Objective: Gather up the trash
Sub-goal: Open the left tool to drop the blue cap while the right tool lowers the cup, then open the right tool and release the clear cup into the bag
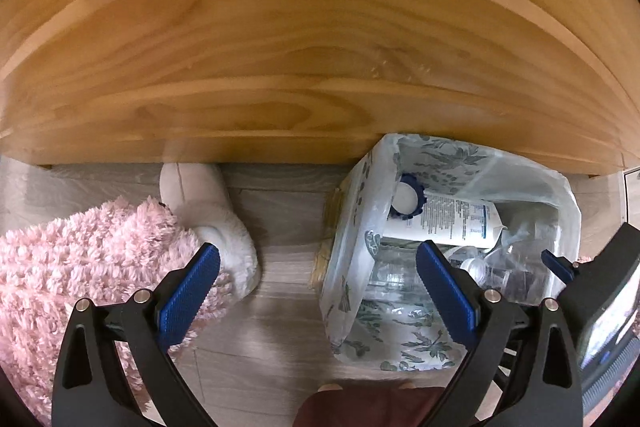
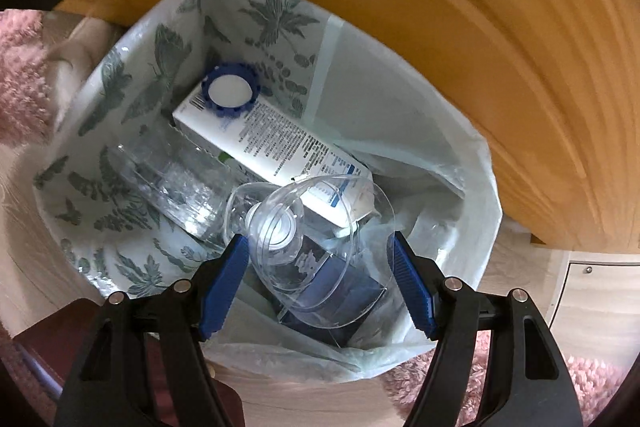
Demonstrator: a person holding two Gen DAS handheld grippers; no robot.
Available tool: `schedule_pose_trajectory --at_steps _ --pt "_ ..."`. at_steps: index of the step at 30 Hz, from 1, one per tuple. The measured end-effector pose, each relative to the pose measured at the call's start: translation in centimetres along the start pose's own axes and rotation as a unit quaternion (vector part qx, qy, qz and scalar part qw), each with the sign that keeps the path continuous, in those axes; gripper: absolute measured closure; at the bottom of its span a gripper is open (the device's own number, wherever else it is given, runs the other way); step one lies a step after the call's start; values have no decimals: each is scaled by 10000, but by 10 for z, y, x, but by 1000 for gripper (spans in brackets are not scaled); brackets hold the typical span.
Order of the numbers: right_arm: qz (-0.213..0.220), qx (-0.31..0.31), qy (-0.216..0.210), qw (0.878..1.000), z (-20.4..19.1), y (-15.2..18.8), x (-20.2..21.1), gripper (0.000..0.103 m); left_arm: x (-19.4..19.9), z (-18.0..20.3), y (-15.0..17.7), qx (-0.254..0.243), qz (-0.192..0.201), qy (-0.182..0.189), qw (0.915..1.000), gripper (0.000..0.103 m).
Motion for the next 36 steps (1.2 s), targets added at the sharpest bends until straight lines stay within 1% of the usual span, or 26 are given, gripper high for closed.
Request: schedule_pose_trajectory --at_steps 6,9,11,13,22,27,29,32,36 --pt "-212 -252 -278 9991 3 1 -11 31 -1 1 1 26 -8 66 10000 8" --pt "-258 -338 -317 9986 5 1 -14 28 -1 2 1 -2 -14 83 10000 8" --pt "-229 -385 -414 9981 4 1 -12 26 -2 3 2 7 -38 142 9999 8" --pt "-188 -379 -415 9982 3 0 -9 23 -3 3 3 15 -66 150 9999 8" --pt "-202 -501 -524 9972 4 -1 -5 22 -4 4 3 -19 -99 179 9998 8" --pt "-211 -603 -576 9963 4 -1 -1 22 -2 8 2 -90 -50 201 9997 8" --pt "-219 -660 -606 9957 4 0 1 18 -1 9 2 -98 -46 214 9997 8" --pt "-89 -857 -644 9942 9 -4 10 18 1 10 2 -106 -39 237 9997 8" --pt "-26 -1165 -792 9900 18 -8 15 15 6 13 -1 -169 41 229 9996 8"
Point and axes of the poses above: each gripper's, at about its wrist camera, not at the fingertips, and x roughly against the way its jaws point, z to its right, y to its underside, the point moved 9 cm from there along -x, roughly the way its jaws point, and after that the axes turned 12 degrees about -x, right-handed, at the moved point
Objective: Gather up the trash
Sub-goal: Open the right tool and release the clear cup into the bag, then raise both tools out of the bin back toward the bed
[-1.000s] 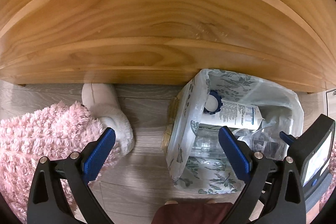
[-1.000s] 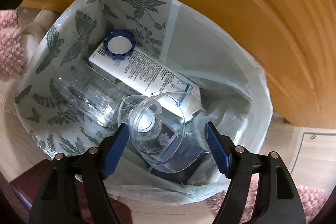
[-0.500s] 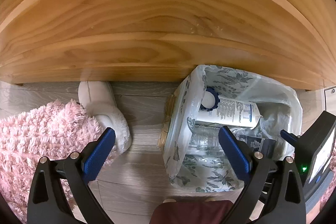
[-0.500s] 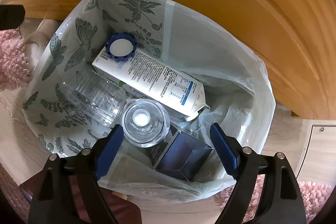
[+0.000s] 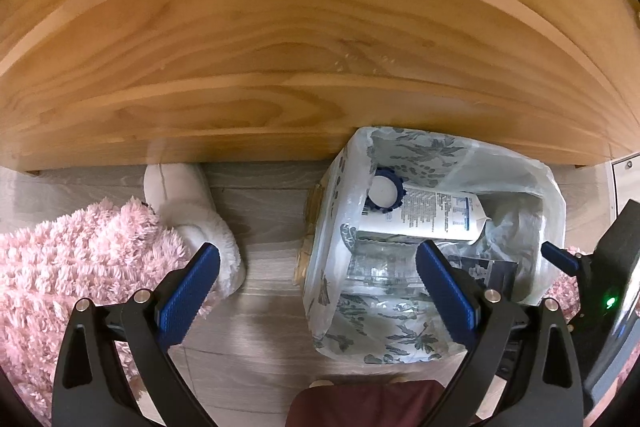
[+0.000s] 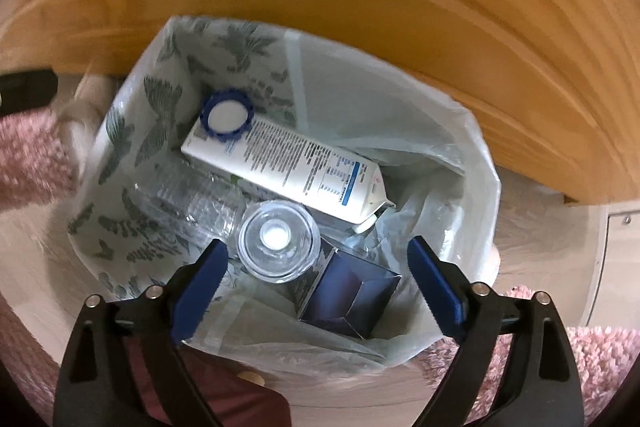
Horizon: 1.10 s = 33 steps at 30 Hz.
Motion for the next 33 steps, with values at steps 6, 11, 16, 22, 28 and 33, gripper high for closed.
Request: schedule_pose_trajectory --at_steps 6,11,16,22,28,33 --pt "49 -349 -235 9991 7 -2 11 11 2 5 -1 -87 1 75 9999 8" --pt "253 -432 -401 9979 8 -7 27 11 7 10 -2 -111 90 130 9998 8" --pt "425 -462 -558 9965 9 -7 43 11 24 20 -9 -300 436 112 9985 8" --pt "694 -577 -710 9934 13 -12 65 11 56 34 -24 -525 1196 171 9913 8" --pt "1200 -716 -842 9866 25 -20 99 11 95 48 -35 -789 1960 167 9773 8" --pt "1757 -719 -896 9777 33 -28 133 11 120 58 -36 -954 2339 245 9673 8"
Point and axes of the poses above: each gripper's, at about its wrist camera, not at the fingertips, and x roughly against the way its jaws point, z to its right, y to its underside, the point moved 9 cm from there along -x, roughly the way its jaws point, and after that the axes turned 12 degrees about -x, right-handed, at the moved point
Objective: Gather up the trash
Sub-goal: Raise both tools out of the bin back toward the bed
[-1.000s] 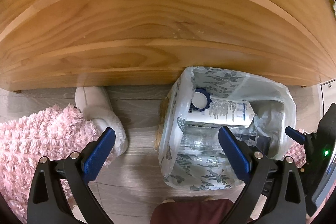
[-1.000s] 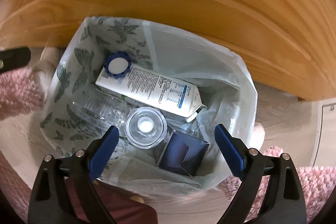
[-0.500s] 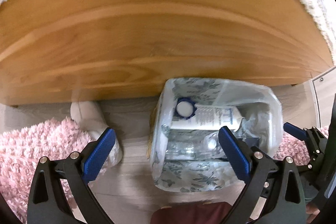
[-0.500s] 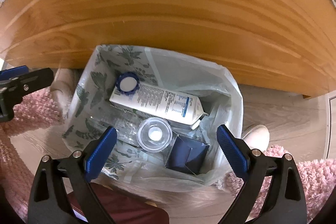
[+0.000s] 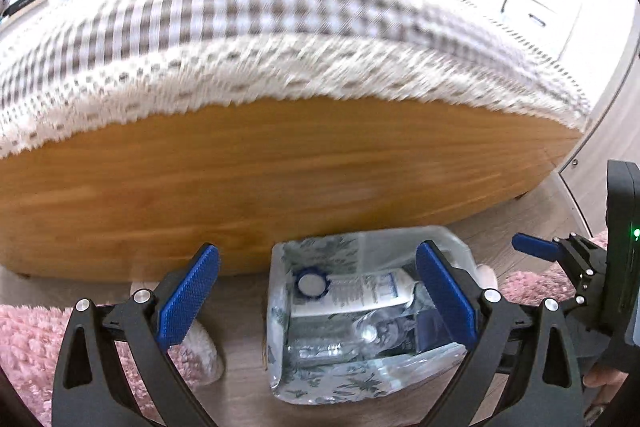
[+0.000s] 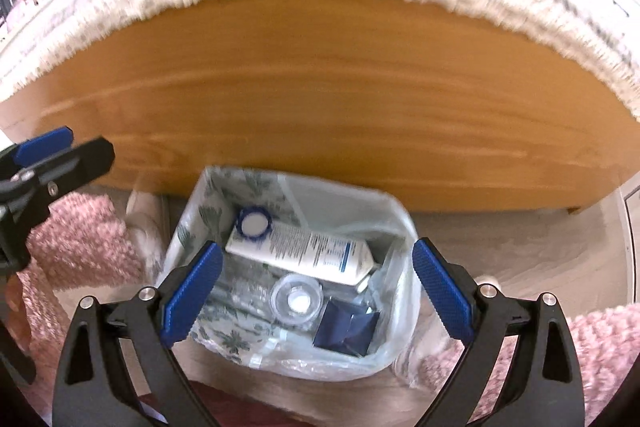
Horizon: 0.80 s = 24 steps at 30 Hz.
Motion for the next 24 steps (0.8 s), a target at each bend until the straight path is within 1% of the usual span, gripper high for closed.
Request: schedule_pose_trajectory --at_steps 5,10,17,24 --pt "568 64 -72 9983 1 -15 31 11 25 11 -15 -139 343 52 9993 8" --pt "1009 58 -138 9948 5 -28 63 11 51 16 -33 -264 654 15 9975 8" --pt "1693 -64 -188 9854 19 -61 111 11 76 11 -60 -197 1032 30 9945 8" --pt "2250 -109 -209 9741 25 -92 141 11 90 7 -83 -185 1292 58 9914 8"
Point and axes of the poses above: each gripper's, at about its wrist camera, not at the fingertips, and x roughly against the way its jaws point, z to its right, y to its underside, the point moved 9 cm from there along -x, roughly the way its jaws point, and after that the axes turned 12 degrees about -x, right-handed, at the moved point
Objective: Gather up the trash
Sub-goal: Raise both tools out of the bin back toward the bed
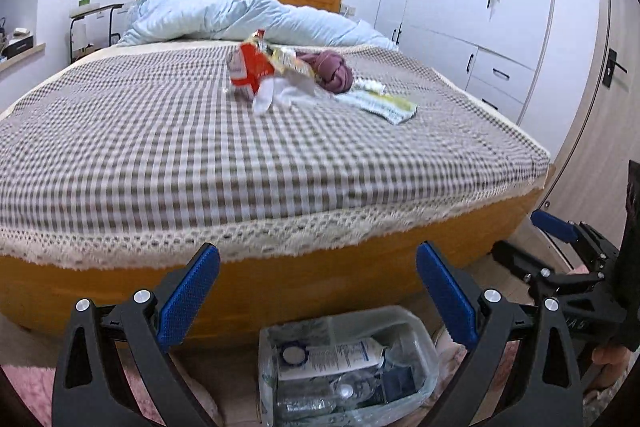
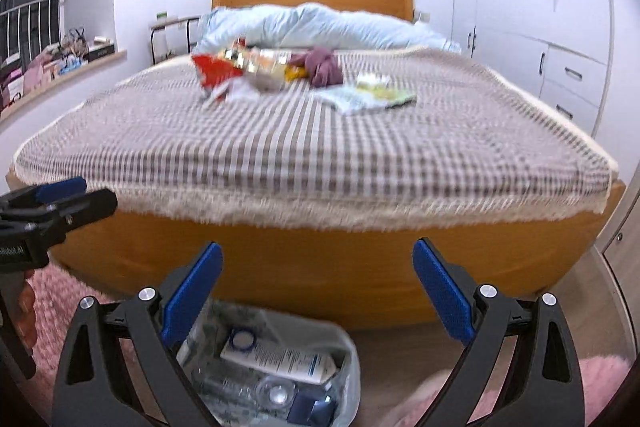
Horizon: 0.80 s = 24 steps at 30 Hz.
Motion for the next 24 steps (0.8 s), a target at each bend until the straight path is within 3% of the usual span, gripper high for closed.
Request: schedule_pose_trajectory --at_steps 24 --pt "1339 50 -30 9910 -2 -124 -15 11 -16 -17 -99 -72 963 -59 9953 8"
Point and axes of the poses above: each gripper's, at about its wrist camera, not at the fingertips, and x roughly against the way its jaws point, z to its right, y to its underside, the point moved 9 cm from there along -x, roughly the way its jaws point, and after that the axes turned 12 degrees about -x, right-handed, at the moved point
